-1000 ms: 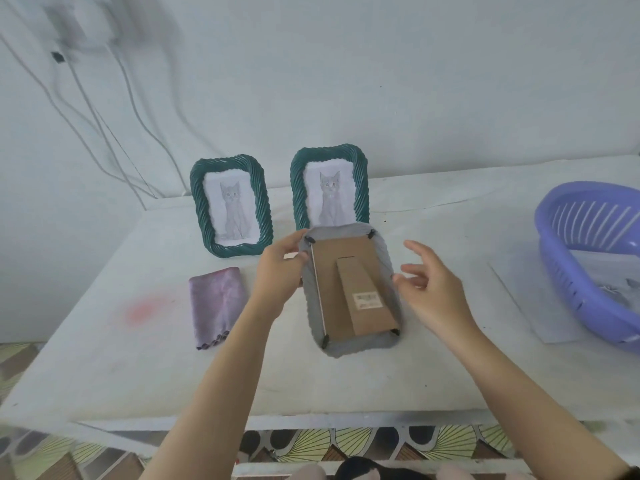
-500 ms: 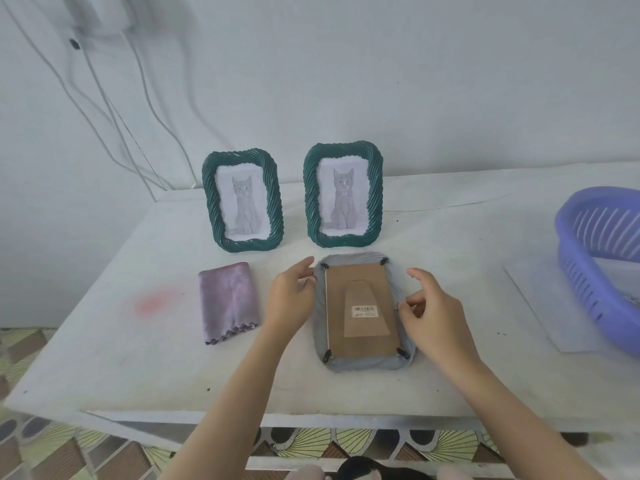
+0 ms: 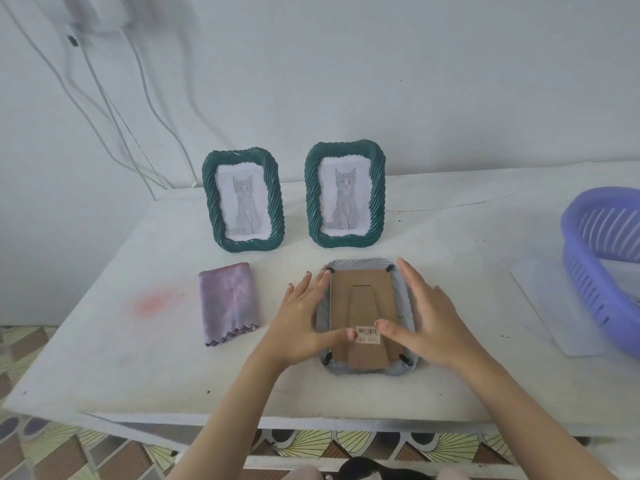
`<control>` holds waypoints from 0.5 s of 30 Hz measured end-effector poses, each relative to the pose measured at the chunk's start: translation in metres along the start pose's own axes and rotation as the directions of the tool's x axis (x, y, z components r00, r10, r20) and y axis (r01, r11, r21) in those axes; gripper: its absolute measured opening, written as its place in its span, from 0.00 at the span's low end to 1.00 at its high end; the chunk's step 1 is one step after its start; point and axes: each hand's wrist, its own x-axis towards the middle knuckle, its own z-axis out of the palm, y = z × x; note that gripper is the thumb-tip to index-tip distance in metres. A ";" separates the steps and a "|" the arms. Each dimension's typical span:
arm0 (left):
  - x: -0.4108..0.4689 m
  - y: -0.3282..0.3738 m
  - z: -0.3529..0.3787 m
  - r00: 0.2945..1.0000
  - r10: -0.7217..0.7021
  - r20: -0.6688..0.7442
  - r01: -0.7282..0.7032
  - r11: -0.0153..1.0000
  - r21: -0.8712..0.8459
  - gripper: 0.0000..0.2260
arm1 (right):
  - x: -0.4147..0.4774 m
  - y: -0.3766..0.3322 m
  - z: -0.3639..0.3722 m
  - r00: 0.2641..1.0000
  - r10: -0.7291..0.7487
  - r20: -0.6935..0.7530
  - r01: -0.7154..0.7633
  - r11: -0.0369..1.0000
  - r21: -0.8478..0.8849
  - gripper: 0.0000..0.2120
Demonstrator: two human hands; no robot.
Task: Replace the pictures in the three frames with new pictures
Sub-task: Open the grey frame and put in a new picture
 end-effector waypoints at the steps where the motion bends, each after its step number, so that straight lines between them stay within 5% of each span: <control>1: 0.000 -0.002 0.001 1.000 0.007 0.004 -0.007 0.999 0.048 0.49 | 0.000 0.000 0.001 1.000 0.000 0.021 0.001 0.999 -0.033 0.49; 15: 0.009 0.003 -0.005 0.997 -0.023 0.074 0.006 0.974 0.229 0.56 | 0.013 0.011 -0.001 1.000 -0.027 0.008 0.028 0.935 -0.354 0.60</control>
